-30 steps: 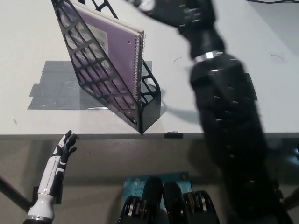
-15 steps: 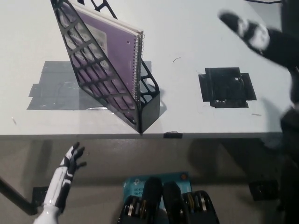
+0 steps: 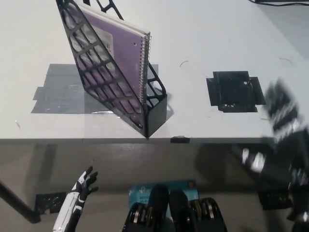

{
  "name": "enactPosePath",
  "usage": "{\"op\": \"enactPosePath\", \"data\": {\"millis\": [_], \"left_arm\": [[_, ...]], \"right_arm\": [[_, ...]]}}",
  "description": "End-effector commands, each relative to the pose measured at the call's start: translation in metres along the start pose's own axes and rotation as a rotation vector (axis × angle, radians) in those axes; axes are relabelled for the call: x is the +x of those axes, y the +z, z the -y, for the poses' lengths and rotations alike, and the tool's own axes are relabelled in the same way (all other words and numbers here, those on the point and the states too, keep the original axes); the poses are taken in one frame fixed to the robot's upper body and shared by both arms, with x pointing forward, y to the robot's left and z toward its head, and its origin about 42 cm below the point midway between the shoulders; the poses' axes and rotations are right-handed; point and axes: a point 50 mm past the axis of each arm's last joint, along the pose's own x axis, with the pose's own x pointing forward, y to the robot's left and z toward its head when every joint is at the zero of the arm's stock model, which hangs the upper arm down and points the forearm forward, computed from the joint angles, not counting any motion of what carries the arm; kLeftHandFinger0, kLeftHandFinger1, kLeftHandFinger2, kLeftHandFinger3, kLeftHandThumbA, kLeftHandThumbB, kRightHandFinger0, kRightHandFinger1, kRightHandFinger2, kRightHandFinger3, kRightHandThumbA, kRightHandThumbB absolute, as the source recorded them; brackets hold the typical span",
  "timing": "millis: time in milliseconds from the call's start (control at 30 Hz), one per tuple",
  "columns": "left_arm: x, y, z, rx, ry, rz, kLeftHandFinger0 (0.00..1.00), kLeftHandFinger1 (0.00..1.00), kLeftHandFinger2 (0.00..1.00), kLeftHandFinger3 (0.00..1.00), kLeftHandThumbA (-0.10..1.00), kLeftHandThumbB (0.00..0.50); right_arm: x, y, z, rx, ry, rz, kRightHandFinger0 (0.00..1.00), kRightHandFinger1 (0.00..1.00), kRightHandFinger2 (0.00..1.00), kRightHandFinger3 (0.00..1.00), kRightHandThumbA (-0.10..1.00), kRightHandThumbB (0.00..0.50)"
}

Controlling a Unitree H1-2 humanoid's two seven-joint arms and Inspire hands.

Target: A person hands a notebook to the robot and the robot grabs it with its right hand and places it in the magazine stand kept in the centre of the desk infront of it.

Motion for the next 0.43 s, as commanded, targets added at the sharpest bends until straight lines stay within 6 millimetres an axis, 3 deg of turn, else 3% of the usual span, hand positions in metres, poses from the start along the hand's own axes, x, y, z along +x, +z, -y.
{"op": "enactPosePath", "data": {"millis": [0,67,133,233,400], "left_arm": [[-0.002,0.008,-0.002,0.021,-0.008,0.055,0.89,0.97,0.96,1.00,1.00,0.500],[-0.002,0.008,-0.003,0.026,-0.008,0.054,0.88,0.97,0.96,1.00,1.00,0.500],[-0.001,0.008,-0.003,0.029,-0.007,0.056,0.88,0.97,0.97,1.00,1.00,0.500],[0.000,0.007,-0.001,0.030,-0.010,0.053,0.89,0.98,0.98,1.00,1.00,0.500],[-0.003,0.006,-0.001,0.042,-0.015,0.049,0.93,1.00,1.00,1.00,1.00,0.500]], "right_arm": [[-0.036,-0.036,0.000,0.005,0.034,-0.059,1.00,1.00,1.00,1.00,1.00,0.229],[-0.052,-0.055,-0.001,0.019,0.044,-0.146,1.00,1.00,1.00,1.00,1.00,0.156],[-0.066,-0.071,-0.002,0.045,0.043,-0.231,1.00,1.00,1.00,1.00,1.00,0.130],[-0.083,-0.086,-0.003,0.072,0.062,-0.297,1.00,1.00,1.00,1.00,1.00,0.140],[-0.090,-0.097,-0.007,0.097,0.085,-0.339,1.00,1.00,1.00,1.00,1.00,0.172]]}}
